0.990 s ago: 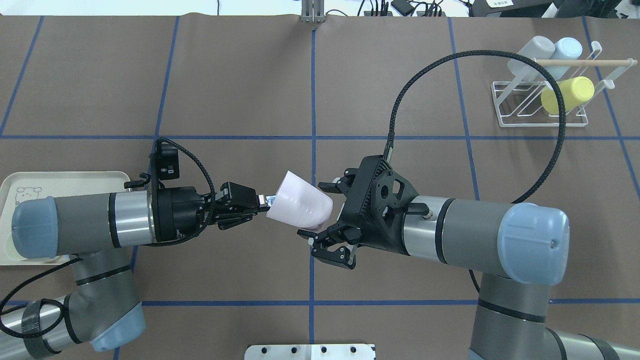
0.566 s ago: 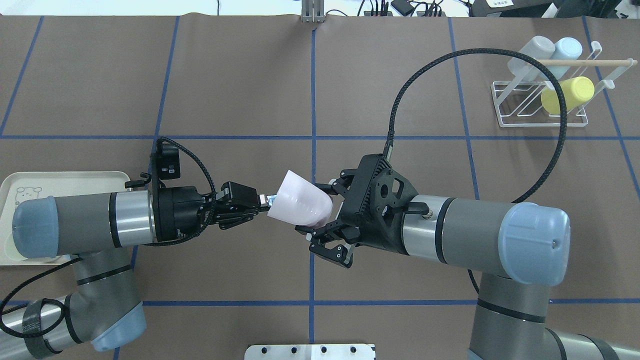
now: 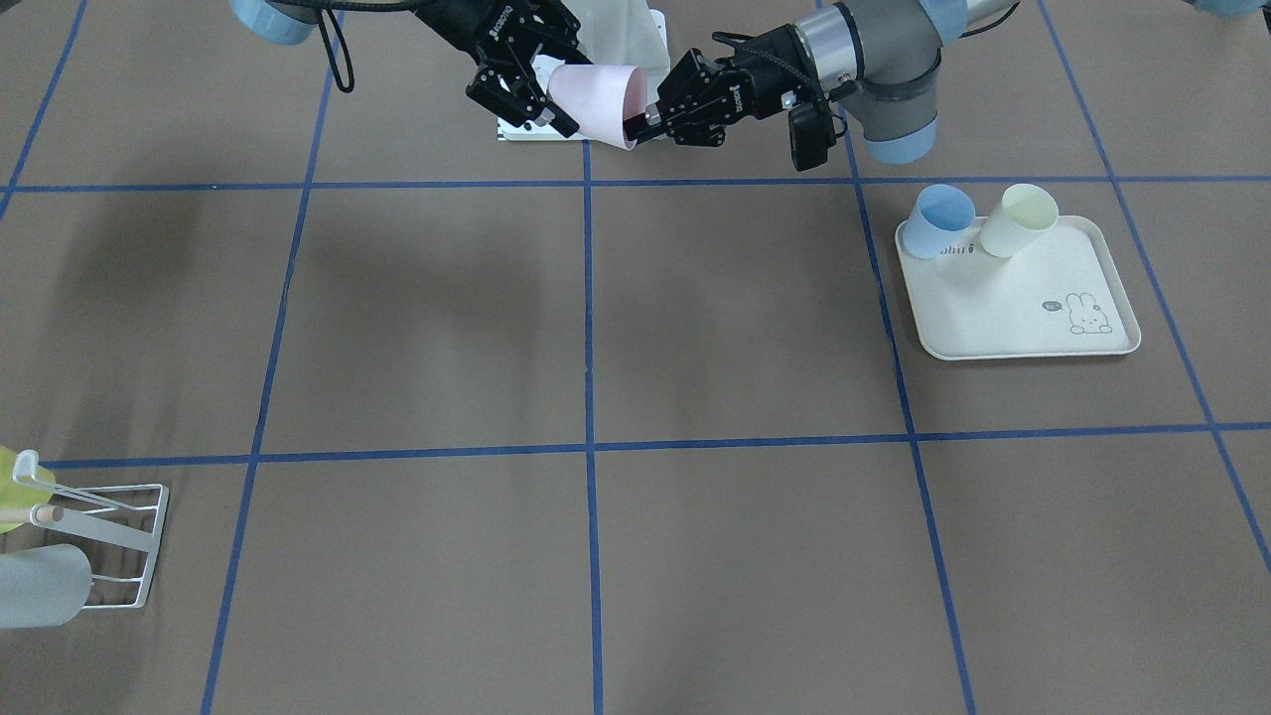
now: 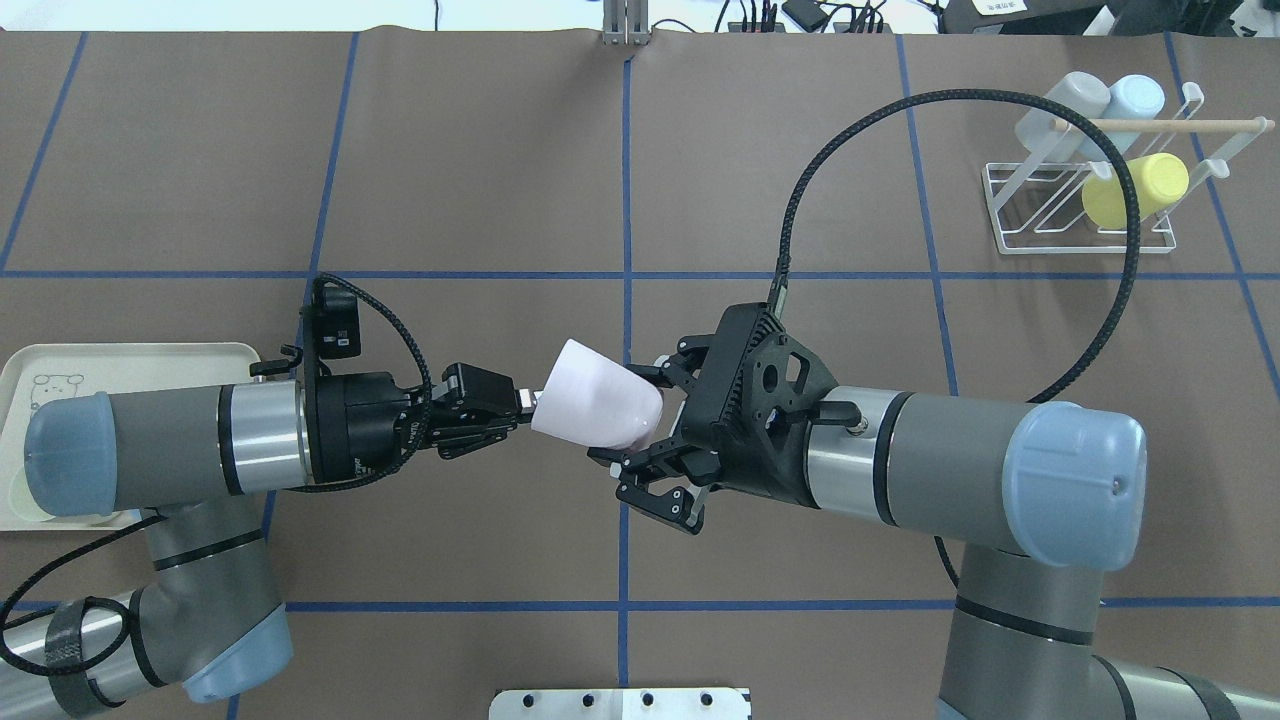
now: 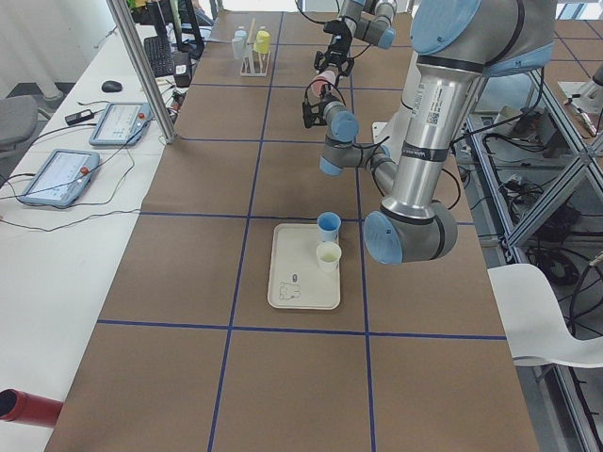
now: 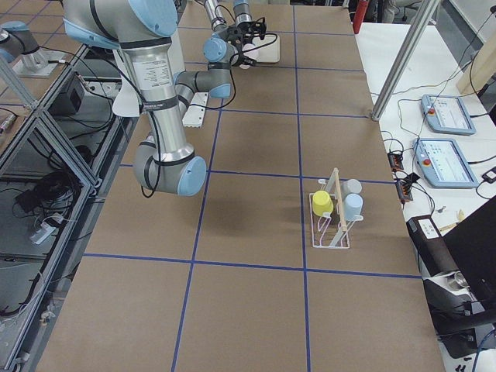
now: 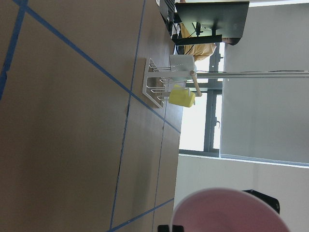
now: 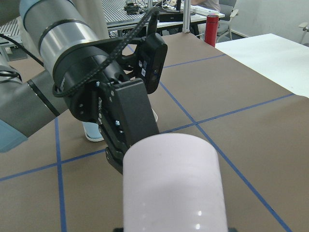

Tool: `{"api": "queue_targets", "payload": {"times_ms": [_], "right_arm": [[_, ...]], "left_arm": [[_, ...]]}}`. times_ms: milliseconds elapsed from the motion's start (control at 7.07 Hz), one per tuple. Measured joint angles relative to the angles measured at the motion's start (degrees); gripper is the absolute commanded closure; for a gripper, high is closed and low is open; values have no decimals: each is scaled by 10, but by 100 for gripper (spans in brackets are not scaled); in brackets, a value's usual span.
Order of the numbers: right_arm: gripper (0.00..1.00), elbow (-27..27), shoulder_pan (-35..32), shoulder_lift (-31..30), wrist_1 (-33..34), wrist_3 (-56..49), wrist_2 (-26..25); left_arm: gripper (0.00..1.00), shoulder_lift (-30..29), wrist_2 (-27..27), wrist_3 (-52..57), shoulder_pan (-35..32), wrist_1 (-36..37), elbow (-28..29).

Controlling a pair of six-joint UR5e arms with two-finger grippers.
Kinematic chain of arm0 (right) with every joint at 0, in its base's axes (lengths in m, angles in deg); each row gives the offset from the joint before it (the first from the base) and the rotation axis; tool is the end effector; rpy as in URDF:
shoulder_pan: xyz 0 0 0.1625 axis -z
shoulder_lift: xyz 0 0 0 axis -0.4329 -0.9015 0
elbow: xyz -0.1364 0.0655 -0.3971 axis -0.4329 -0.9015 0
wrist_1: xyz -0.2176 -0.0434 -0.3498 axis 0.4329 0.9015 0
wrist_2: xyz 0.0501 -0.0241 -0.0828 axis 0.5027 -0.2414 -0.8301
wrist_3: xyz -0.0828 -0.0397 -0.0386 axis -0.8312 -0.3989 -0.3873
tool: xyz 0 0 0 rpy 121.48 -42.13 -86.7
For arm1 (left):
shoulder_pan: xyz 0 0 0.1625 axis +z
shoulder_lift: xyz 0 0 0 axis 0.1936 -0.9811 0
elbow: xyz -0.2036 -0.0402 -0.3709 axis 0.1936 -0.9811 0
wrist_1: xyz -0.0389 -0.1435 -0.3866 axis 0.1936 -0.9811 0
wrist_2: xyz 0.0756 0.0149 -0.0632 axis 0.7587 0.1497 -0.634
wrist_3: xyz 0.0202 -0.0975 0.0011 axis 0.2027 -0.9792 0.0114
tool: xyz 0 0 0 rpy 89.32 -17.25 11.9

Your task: Transfer IKEA cup to right arm and place on rack

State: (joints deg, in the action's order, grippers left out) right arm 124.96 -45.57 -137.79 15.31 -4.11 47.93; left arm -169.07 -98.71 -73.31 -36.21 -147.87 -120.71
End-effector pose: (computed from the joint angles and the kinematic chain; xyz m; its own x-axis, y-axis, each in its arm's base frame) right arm -0.4206 -0.2906 0.1474 0.2687 -0.9204 0.2841 -0.1794 0.2420 0.9536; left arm 0.4191 -0.3247 0.2397 -0.4754 -0.0908 -0.8751 0.1534 0.9709 -0.1841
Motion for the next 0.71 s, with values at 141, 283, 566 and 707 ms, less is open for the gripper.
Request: {"api": "queue_targets", "payload": {"times_ms": [141,283,566,707], "right_arm": [[74,1,0,-1,0,0,0],[74,0,0,-1,0,0,0],[76,0,-1,-2,0,0,2],[77,1,-2,-2,0,0,3]], "left_arm": [[0,0,0,4,0,-1,-2],[0,0,0,11,-1,-1,-5],[0,0,-5,18,-3,-1,-9],[0,1,-7,18,-6,-1,-11]]}}
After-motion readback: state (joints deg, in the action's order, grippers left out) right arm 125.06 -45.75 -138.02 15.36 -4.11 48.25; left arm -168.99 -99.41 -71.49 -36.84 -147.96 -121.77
